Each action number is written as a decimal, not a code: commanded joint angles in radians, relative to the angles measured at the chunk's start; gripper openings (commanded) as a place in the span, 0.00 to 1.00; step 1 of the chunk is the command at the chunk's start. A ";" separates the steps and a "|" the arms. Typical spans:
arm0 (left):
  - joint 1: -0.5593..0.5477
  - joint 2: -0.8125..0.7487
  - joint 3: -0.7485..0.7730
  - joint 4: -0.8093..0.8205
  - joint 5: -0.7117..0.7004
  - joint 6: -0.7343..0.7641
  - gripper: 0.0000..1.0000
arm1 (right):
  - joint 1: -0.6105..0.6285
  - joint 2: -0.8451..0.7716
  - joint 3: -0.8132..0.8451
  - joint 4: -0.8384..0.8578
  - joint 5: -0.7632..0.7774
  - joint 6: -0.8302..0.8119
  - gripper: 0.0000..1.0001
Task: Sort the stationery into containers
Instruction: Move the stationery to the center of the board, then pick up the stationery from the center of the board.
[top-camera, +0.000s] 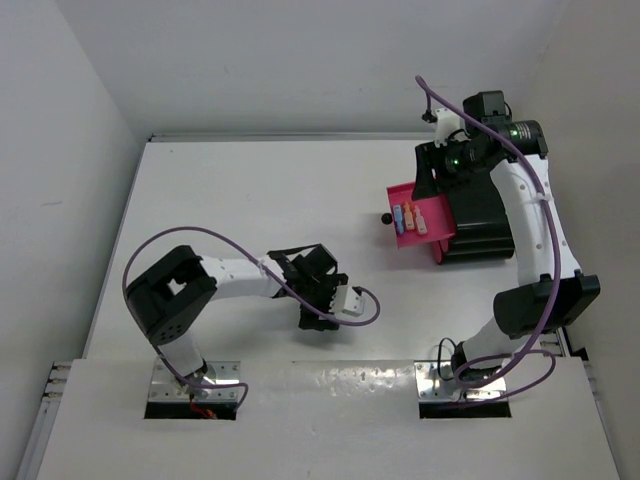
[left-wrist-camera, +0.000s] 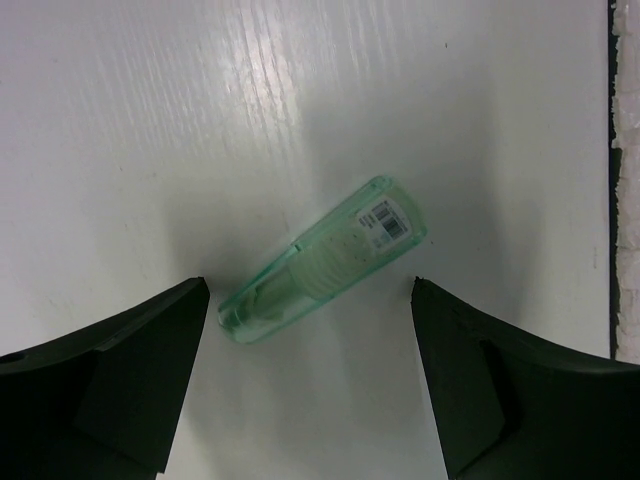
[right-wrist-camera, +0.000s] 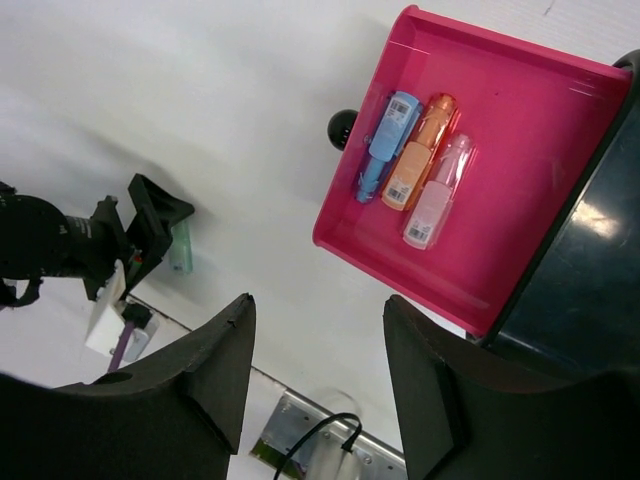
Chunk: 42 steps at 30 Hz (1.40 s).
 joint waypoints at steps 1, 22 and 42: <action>-0.023 0.027 0.037 0.019 0.008 0.046 0.89 | -0.001 -0.032 -0.005 0.002 -0.029 0.004 0.53; -0.034 -0.004 0.042 -0.082 -0.028 0.072 0.20 | -0.016 -0.036 -0.016 -0.018 -0.154 0.010 0.52; 0.066 -0.286 0.457 -0.303 0.121 -0.037 0.13 | 0.053 0.057 -0.117 -0.176 -0.679 -0.018 0.56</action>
